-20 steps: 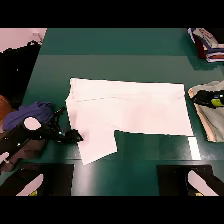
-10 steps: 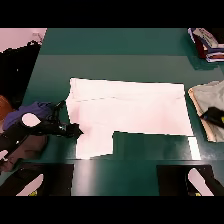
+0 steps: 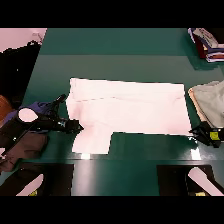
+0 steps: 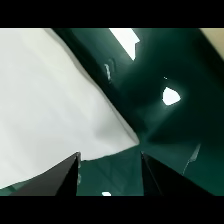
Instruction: Fold the shirts.
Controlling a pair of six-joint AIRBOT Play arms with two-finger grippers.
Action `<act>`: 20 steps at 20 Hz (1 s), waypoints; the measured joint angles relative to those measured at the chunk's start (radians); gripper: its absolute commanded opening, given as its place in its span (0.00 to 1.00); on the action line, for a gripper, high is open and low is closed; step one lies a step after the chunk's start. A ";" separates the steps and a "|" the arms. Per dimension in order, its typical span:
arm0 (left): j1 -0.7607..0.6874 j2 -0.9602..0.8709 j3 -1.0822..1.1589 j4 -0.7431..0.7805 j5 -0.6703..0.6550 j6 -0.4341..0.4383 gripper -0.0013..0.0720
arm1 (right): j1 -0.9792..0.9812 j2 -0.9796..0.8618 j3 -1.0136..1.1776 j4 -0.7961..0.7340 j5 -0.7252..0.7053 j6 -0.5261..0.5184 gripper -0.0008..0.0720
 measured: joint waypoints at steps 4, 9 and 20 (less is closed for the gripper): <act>0.000 0.000 0.002 0.002 0.008 0.003 0.05 | 0.077 -0.084 0.032 0.034 -0.029 0.000 0.25; 0.000 0.008 0.011 0.063 -0.027 -0.010 0.04 | 0.174 -0.092 0.082 0.013 -0.061 0.000 0.03; 0.000 0.388 0.024 0.294 -0.470 -0.198 0.05 | 0.255 0.305 0.131 -0.209 0.254 0.000 0.03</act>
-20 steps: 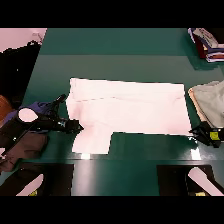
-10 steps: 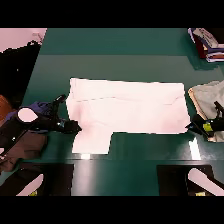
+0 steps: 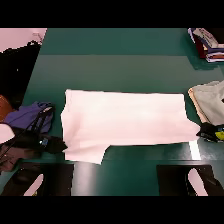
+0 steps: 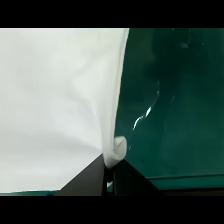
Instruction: Fold the shirts.
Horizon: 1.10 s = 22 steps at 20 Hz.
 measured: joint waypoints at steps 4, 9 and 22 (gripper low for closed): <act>0.000 0.024 0.071 0.008 -0.031 -0.010 0.05 | 0.001 0.089 0.004 -0.021 0.042 0.004 0.03; 0.000 -0.143 0.224 0.071 0.159 0.022 0.05 | 0.003 -0.007 0.060 0.060 0.008 0.007 0.03; 0.000 -0.603 0.396 0.102 0.631 0.065 0.33 | 0.195 -0.642 0.521 0.136 -0.126 0.010 0.27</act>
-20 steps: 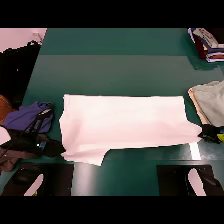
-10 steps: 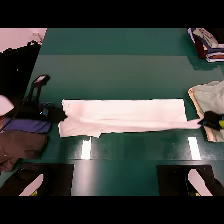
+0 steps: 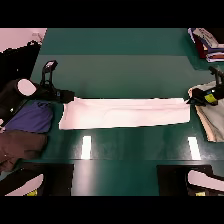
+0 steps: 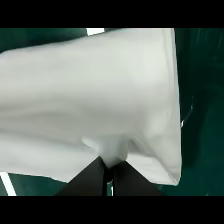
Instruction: Fold the shirts.
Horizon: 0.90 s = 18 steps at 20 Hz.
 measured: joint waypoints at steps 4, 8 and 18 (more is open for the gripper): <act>0.000 -0.018 0.008 0.001 0.066 -0.033 0.75 | -0.004 -0.107 0.094 0.045 -0.004 0.001 0.63; 0.000 -0.022 0.071 0.001 0.010 -0.044 0.73 | -0.059 -0.134 0.126 0.076 0.014 -0.037 0.63; 0.000 -0.029 0.155 -0.061 -0.150 -0.026 0.05 | -0.242 -0.218 -0.074 0.205 0.051 -0.233 0.84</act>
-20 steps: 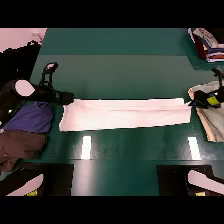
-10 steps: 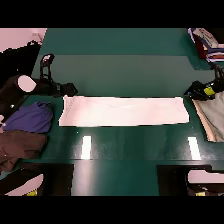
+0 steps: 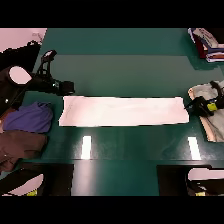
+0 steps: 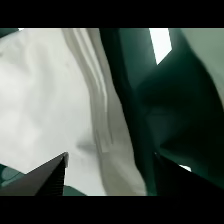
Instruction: Fold the shirts.
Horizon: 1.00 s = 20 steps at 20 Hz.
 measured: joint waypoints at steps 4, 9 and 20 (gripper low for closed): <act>-0.001 -0.021 0.000 -0.053 -0.019 0.000 0.05 | 0.033 -0.055 -0.019 0.051 -0.003 -0.037 0.20; -0.078 -0.100 0.003 -0.124 -0.011 0.000 0.05 | 0.068 -0.053 0.003 0.049 -0.024 -0.073 0.03; -0.430 -0.539 0.359 -0.170 0.064 -0.001 0.05 | 0.282 0.217 0.285 0.276 0.103 0.017 0.03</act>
